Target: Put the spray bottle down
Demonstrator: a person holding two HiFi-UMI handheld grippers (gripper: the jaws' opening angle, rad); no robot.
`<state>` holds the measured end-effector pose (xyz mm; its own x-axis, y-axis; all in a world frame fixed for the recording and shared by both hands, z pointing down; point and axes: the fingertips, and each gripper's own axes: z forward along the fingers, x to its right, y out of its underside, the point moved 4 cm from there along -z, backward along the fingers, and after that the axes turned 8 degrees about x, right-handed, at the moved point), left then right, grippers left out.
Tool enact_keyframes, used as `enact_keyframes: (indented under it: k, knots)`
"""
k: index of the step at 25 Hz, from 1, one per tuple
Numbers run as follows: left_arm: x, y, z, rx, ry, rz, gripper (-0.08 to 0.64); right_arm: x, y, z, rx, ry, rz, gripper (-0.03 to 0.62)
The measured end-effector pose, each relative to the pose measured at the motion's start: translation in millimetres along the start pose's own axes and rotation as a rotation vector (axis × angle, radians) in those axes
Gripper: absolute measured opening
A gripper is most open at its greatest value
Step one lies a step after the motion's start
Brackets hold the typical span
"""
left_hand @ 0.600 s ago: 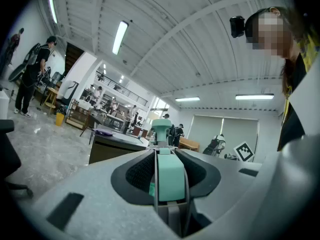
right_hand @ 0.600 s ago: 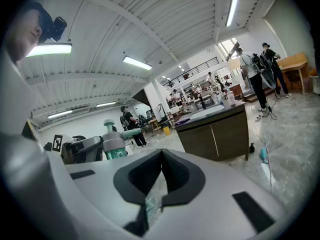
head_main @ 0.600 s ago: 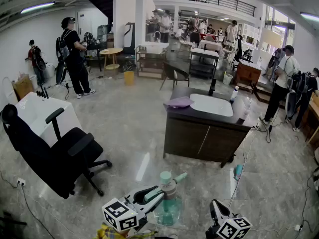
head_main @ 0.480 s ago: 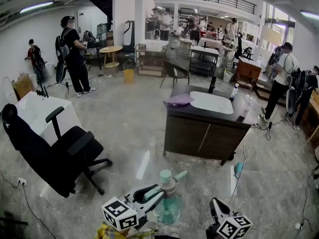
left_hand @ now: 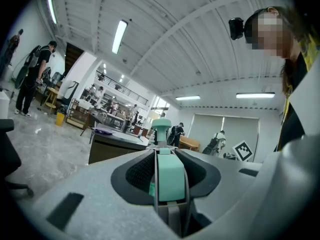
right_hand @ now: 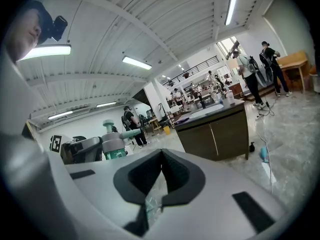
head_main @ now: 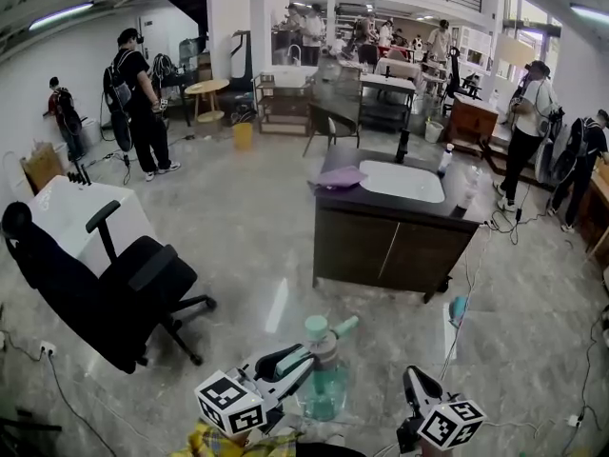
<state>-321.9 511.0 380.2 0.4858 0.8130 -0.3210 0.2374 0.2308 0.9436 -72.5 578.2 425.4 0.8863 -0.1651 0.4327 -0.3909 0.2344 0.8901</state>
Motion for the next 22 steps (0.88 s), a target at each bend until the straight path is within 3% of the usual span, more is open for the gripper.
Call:
enact_keyframes:
  k: [14, 22]
  knots:
    - [8, 0, 58, 0.012, 0.004, 0.023, 0.12, 32, -38, 19, 0.04, -0.029, -0.055, 0.007]
    - [16, 9, 87, 0.029, -0.048, 0.015, 0.12, 41, -46, 39, 0.04, -0.074, -0.054, 0.008]
